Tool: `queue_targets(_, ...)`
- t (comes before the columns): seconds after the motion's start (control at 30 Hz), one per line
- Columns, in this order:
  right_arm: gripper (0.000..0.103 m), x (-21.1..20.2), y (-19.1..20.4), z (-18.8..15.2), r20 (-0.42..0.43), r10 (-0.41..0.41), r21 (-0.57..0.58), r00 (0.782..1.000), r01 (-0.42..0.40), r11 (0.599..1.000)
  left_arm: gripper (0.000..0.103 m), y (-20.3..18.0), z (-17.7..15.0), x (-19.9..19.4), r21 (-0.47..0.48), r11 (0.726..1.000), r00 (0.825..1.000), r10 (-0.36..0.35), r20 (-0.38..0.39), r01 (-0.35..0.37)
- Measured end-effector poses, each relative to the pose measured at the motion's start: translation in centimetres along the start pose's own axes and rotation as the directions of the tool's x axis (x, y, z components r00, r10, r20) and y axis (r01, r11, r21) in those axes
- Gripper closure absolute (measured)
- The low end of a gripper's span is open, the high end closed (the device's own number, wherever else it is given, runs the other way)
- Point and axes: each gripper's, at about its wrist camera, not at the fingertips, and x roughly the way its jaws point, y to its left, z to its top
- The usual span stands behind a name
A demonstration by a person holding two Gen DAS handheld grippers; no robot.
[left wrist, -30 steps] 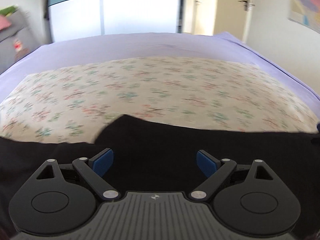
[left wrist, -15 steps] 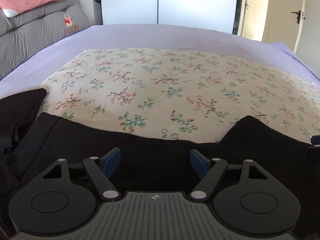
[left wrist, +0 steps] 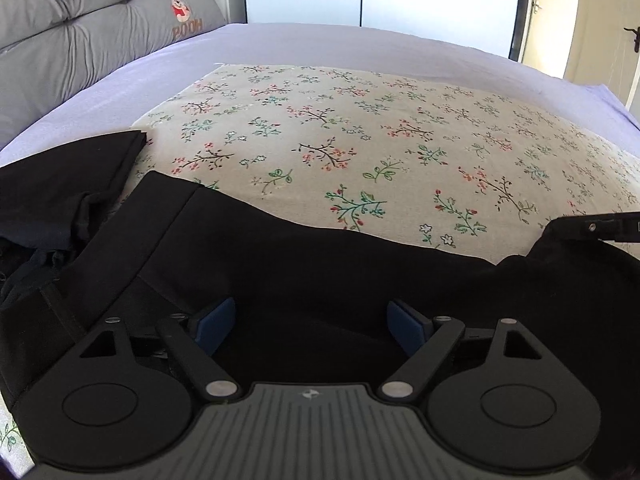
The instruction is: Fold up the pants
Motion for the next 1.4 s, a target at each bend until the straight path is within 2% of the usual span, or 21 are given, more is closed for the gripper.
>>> queue_targets(0.1, 0.102, -0.7, 1.4, -0.6, 0.1, -0.055, -0.045, 0.993, 0.06, 0.997, 0.0, 0.5, 0.0, -0.2, -0.017, 0.999, 0.999, 0.033, 0.014, -0.033)
queue_targets(0.17, 0.103, -1.5, 2.1, -0.9, 0.188, -0.1, -0.054, 0.977, 0.112, 0.992, 0.0, 0.7, -0.1, -0.4, -0.013, 0.998, 0.997, 0.068, 0.024, -0.068)
queue_targets(0.2, 0.103, -1.4, 2.3, -1.0, 0.211, -0.121, -0.057, 0.97, 0.135, 0.989, 0.0, 0.7, -0.1, -0.5, -0.01, 0.996, 0.996, 0.089, 0.026, -0.089)
queue_targets(0.27, 0.102, -0.2, 2.6, -1.3, 0.186, -0.17, -0.064, 0.968, 0.185, 0.981, 0.0, 1.1, 0.1, -1.2, -0.009, 0.992, 0.992, 0.124, 0.033, -0.123)
queue_targets(0.33, 0.095, 0.4, 3.1, -1.6, 0.186, -0.202, -0.083, 0.962, 0.22, 0.972, 0.0, 2.2, 0.4, -2.7, -0.027, 0.993, 0.991, 0.115, 0.07, -0.113)
queue_targets(0.43, 0.083, -0.9, 3.9, -1.6, 0.199, -0.226, -0.064, 0.954, 0.242, 0.968, 0.0, 4.7, 0.5, -5.1, -0.096, 0.991, 0.986, 0.103, 0.129, -0.091)
queue_targets(0.5, 0.051, -2.6, 4.4, -2.1, 0.198, -0.209, -0.061, 0.958, 0.224, 0.973, 0.0, 6.7, 0.4, -6.0, -0.152, 0.984, 0.984, 0.111, 0.14, -0.089)
queue_targets(0.57, 0.038, -4.6, 5.1, -3.1, 0.215, -0.179, -0.067, 0.96, 0.197, 0.978, 0.0, 8.7, 0.1, -6.7, -0.211, 0.975, 0.985, 0.101, 0.14, -0.07)
queue_targets(0.73, 0.037, -8.2, 8.0, -6.6, 0.198, -0.119, -0.121, 0.973, 0.145, 0.982, 0.0, 12.2, -1.2, -8.2, -0.321, 0.947, 0.988, 0.063, 0.141, -0.015)
queue_targets(0.87, 0.037, -9.9, 10.8, -10.2, 0.172, -0.071, -0.172, 0.983, 0.101, 0.98, 0.003, 14.3, -2.5, -9.3, -0.377, 0.926, 0.989, 0.073, 0.13, -0.019)
queue_targets(0.93, 0.037, -10.4, 12.3, -12.0, 0.153, -0.042, -0.197, 0.987, 0.072, 0.978, 0.003, 15.4, -3.2, -9.4, -0.423, 0.906, 0.992, 0.068, 0.108, -0.016)
queue_targets(1.07, 0.037, -11.1, 14.9, -15.3, 0.112, 0.008, -0.235, 0.994, 0.018, 0.972, 0.003, 16.8, -4.4, -7.9, -0.496, 0.868, 1.0, -0.006, 0.02, 0.015)
queue_targets(1.17, 0.037, -10.8, 16.3, -17.2, 0.081, 0.049, -0.256, 0.996, -0.027, 0.966, 0.003, 17.1, -5.2, -6.4, -0.553, 0.832, 0.997, -0.075, -0.02, 0.051)
queue_targets(1.23, 0.037, -10.1, 16.8, -18.1, 0.055, 0.057, -0.253, 0.997, -0.041, 0.967, 0.003, 17.3, -5.4, -6.0, -0.588, 0.805, 0.996, -0.088, 0.014, 0.08)
queue_targets(1.33, 0.037, -9.3, 16.8, -18.8, 0.035, 0.029, -0.245, 0.999, -0.02, 0.969, 0.008, 17.3, -5.6, -5.4, -0.636, 0.764, 0.993, -0.103, 0.052, 0.112)
queue_targets(1.4, 0.037, -9.2, 16.8, -18.6, 0.033, 0.023, -0.245, 0.999, -0.014, 0.969, 0.014, 17.1, -5.7, -5.4, -0.642, 0.759, 0.994, -0.088, 0.059, 0.105)
